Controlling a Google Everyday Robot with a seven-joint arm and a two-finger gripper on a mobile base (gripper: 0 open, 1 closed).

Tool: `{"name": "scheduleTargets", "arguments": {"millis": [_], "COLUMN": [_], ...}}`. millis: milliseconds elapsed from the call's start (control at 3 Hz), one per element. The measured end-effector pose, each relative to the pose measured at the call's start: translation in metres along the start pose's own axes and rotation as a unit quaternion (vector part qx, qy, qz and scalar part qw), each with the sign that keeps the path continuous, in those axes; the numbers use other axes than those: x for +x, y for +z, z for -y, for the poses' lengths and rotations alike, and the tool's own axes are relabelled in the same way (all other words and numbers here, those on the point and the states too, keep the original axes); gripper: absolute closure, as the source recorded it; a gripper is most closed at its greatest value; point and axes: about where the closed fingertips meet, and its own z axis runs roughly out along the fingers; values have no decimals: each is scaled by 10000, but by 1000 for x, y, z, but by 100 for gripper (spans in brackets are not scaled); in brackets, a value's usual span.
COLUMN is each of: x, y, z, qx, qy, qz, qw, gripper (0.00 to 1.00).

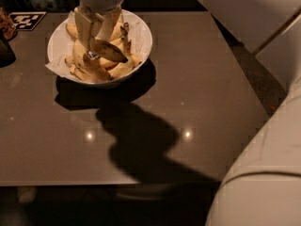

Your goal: Pick banana from white bowl

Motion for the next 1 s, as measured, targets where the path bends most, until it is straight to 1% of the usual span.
{"name": "scheduleTargets", "arguments": {"millis": [333,667,1000], "x": [4,11,21], "y": [-3,-13,-22], "z": [-7,-22,-36], "qx": [-88,-141,-138], "qy": [-5,20,95], "qz": [56,135,223], "qw": [9999,9998,9996], "gripper": [100,100,100]}}
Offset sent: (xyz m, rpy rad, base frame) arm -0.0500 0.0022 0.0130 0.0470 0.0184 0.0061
